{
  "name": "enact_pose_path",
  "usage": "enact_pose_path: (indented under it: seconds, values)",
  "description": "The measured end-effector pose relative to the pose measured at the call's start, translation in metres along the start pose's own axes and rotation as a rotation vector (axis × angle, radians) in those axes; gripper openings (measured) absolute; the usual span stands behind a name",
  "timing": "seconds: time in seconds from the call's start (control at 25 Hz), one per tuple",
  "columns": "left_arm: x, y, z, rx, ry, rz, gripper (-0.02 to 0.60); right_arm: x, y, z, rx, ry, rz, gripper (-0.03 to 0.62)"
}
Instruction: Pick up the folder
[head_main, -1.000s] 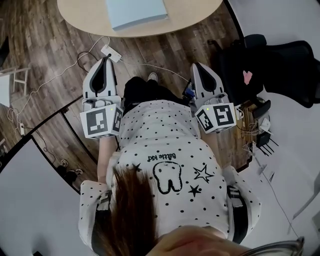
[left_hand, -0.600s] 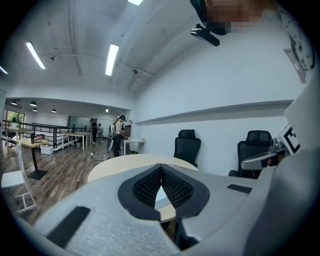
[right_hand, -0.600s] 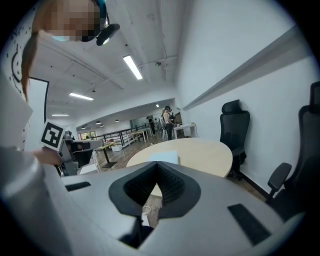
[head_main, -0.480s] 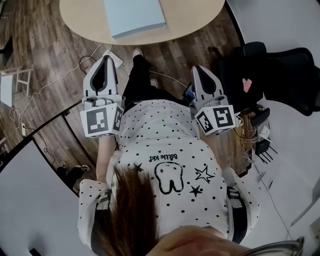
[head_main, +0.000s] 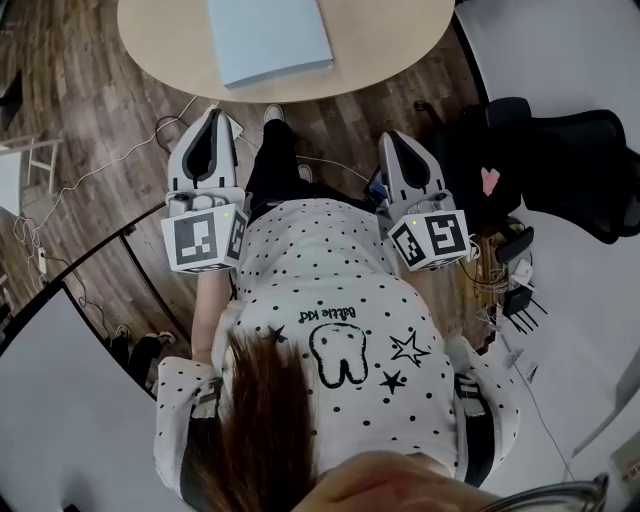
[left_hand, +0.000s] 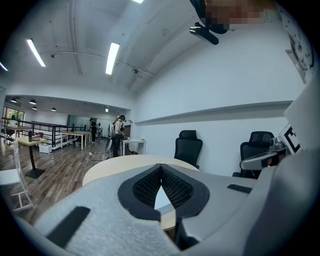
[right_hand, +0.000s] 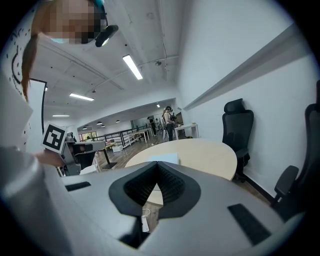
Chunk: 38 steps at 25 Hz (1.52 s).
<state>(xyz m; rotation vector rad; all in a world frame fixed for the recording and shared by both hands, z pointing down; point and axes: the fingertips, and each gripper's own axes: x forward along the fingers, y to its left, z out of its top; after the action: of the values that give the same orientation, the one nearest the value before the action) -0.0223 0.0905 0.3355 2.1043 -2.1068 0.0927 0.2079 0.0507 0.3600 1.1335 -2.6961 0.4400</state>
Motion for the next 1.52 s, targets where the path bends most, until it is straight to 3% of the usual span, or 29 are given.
enact_pose_path:
  seconds: [0.48, 1.16, 1.52]
  values:
    - [0.05, 0.02, -0.002, -0.007, 0.041, -0.024, 0.015, 0.042, -0.018, 0.005, 0.025, 0.031, -0.029, 0.006]
    - [0.169, 0.131, 0.014, -0.032, 0.101, -0.044, 0.015, 0.199, -0.019, 0.062, 0.026, 0.031, -0.063, 0.006]
    - [0.195, 0.143, 0.007, -0.06, 0.126, -0.067, 0.015, 0.228, -0.026, 0.065, 0.026, 0.047, -0.078, 0.006]
